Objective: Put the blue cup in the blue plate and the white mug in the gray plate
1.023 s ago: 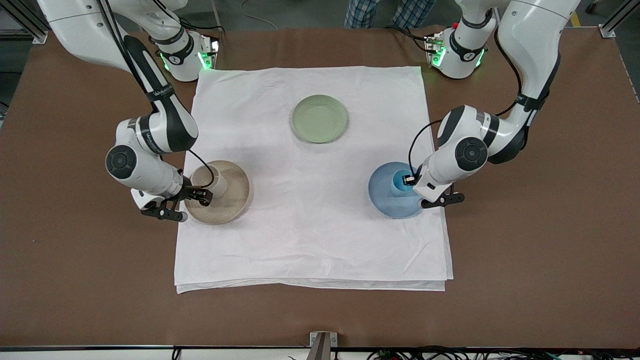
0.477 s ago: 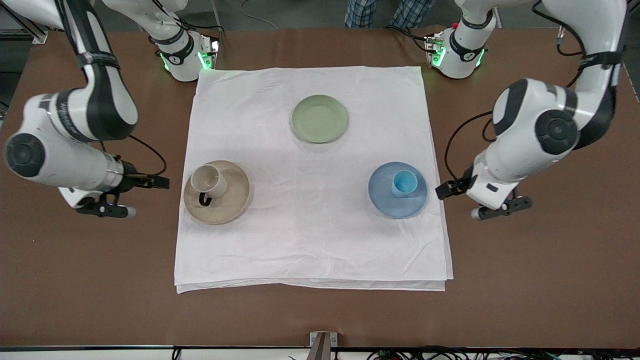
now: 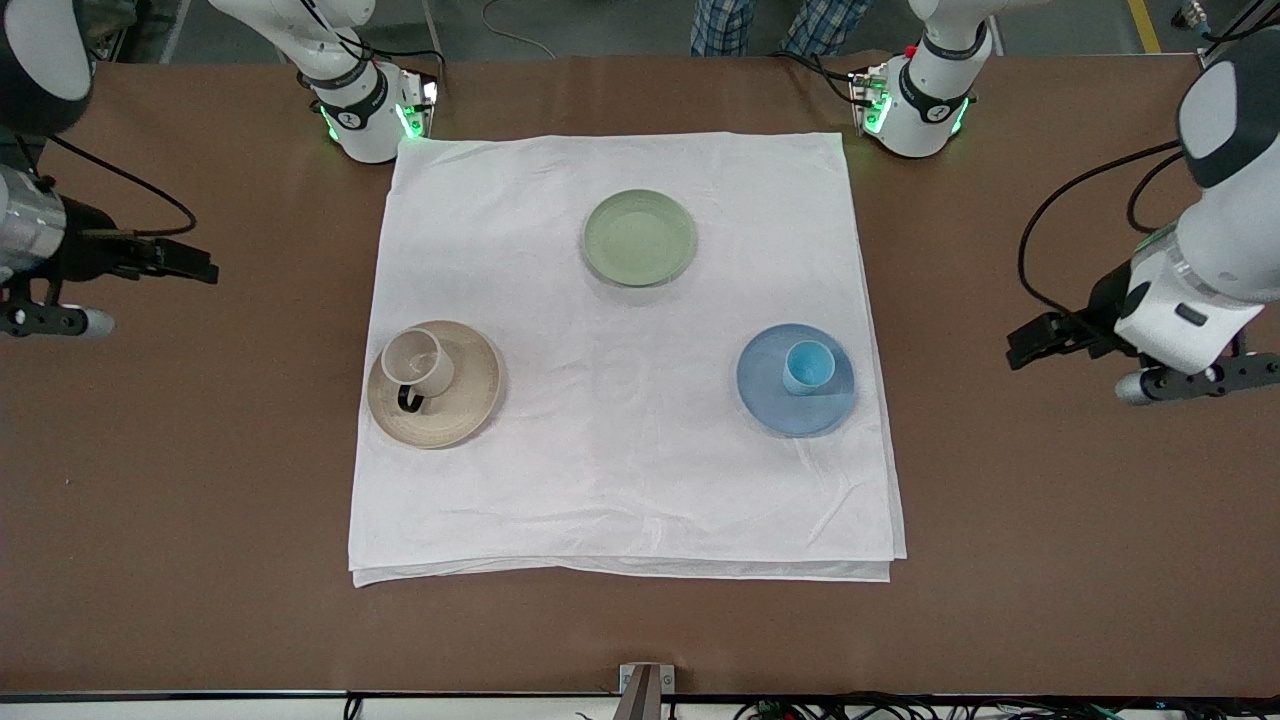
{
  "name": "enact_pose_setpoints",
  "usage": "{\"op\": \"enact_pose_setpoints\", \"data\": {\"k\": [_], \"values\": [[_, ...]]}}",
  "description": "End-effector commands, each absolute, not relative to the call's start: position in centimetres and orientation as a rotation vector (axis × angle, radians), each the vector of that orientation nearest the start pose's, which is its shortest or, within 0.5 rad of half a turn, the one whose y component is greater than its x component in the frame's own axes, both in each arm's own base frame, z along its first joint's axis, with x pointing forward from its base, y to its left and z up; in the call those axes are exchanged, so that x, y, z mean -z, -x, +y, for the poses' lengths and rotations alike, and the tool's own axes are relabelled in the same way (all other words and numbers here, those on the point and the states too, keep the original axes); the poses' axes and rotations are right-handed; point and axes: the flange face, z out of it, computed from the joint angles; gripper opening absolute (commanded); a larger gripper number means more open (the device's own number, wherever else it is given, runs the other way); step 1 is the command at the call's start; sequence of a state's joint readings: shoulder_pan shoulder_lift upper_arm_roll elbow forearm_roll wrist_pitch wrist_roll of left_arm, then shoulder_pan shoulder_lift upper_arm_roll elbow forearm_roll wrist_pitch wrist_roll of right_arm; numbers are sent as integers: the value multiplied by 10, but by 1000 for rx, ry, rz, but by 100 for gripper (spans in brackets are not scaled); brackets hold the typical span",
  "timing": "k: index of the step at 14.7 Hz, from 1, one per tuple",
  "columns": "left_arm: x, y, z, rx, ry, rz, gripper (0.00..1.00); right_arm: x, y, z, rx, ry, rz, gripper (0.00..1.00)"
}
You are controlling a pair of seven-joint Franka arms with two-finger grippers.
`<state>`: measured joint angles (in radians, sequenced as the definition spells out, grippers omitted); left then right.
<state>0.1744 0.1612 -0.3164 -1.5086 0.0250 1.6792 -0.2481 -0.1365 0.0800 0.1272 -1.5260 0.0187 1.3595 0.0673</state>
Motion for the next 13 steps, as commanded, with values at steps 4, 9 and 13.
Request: {"op": "enact_pose_setpoints", "data": {"k": [4,9,13], "values": [[-619,-532,-51,-70,3101,-65,100,-599,-565,-13,-406,3110,129,100],[-633,-512,-45,-41,3153,-51,100,-596,-562,5,-324,3133,78,100],[-637,-518,-43,-25,3141,-49,100,-598,-557,-7,-294,3135,92,100]]}}
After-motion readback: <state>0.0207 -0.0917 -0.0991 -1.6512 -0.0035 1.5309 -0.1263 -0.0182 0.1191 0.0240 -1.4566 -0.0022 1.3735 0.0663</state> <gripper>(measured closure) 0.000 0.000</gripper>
